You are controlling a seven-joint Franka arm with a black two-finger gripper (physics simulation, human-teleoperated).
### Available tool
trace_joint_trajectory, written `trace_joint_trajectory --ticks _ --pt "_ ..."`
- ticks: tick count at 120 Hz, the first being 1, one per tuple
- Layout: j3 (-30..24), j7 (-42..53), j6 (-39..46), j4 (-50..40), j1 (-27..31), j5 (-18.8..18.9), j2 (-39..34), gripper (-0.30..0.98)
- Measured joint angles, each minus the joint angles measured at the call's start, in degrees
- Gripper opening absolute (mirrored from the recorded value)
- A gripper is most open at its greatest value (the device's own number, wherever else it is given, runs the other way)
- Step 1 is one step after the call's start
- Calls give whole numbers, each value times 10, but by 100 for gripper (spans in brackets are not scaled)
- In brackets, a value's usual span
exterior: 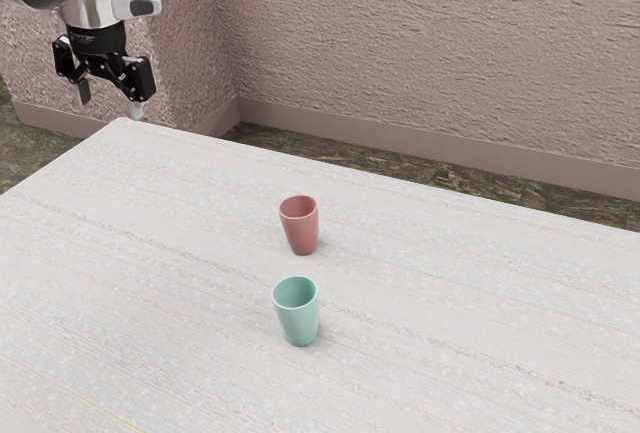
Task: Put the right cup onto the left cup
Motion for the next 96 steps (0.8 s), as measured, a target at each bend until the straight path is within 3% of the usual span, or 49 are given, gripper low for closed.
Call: trace_joint_trajectory --ticks 28,55,96 --pt "-16 -1 5 0 1 -2 12 69" --pt "-17 -7 9 0 -2 -87 69 69" --pt "-73 -26 72 -60 3 -108 138 69"
